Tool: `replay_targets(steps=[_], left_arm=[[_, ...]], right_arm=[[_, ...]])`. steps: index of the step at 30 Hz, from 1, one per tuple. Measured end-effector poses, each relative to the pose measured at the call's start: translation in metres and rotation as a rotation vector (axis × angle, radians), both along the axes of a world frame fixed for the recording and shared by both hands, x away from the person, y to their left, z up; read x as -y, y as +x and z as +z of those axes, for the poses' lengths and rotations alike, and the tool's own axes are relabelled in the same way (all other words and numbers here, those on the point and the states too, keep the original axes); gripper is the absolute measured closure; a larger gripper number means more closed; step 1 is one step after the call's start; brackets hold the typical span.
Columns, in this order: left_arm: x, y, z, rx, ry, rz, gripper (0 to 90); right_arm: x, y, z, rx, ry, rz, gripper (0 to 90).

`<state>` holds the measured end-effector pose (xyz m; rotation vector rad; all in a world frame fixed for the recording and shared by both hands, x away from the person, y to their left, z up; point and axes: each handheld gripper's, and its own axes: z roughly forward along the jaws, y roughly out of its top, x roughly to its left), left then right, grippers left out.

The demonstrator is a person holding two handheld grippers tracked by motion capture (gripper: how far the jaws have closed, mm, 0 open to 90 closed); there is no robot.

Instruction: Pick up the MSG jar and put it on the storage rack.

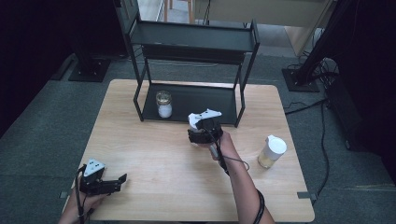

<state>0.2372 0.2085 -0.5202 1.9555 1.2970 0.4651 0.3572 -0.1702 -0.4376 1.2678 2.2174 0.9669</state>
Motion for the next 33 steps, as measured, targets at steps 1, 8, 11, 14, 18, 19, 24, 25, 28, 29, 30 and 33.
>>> replay_targets(steps=[1, 8, 11, 14, 18, 19, 24, 25, 28, 29, 30, 33], left_arm=[[0.000, 0.000, 0.000, 0.000, 0.000, 0.000, 1.6], [0.000, 0.000, 0.000, 0.000, 0.000, -0.001, 1.7], [0.000, 0.000, 0.000, 0.000, -0.003, 0.000, 1.6], [0.000, 0.000, 0.000, 0.000, -0.004, 0.000, 1.6], [0.000, 0.000, 0.000, 0.000, -0.005, -0.001, 1.7], [0.000, 0.000, 0.000, 0.000, -0.005, -0.002, 1.7], [0.000, 0.000, 0.000, 0.000, -0.006, -0.004, 1.7], [0.000, 0.000, 0.000, 0.000, -0.007, -0.004, 1.7], [0.000, 0.000, 0.000, -0.001, -0.006, -0.004, 1.7], [0.000, 0.000, 0.000, 0.000, -0.006, -0.004, 1.7], [0.000, 0.000, 0.000, 0.000, -0.006, -0.004, 1.6], [0.000, 0.000, 0.000, 0.000, -0.005, -0.005, 1.7]], right_arm=[[0.000, 0.002, 0.000, 0.000, 0.000, 0.001, 30.2], [-0.005, 0.012, 0.002, -0.007, 0.000, -0.004, 30.2], [-0.008, 0.018, 0.003, -0.007, -0.015, 0.000, 30.2], [-0.010, 0.024, 0.004, -0.008, -0.017, 0.002, 30.2], [-0.011, 0.030, 0.006, -0.006, -0.015, 0.001, 30.2], [-0.011, 0.031, 0.006, -0.005, -0.014, 0.001, 30.2], [-0.011, 0.039, 0.008, -0.008, -0.011, -0.006, 30.2], [-0.011, 0.041, 0.008, -0.010, -0.008, -0.010, 30.2], [-0.010, 0.045, 0.009, -0.010, -0.004, -0.015, 30.2], [-0.009, 0.047, 0.010, -0.011, -0.003, -0.015, 30.2], [-0.009, 0.049, 0.011, -0.012, -0.001, -0.018, 30.2], [-0.009, 0.054, 0.013, -0.013, -0.003, -0.026, 30.2]])
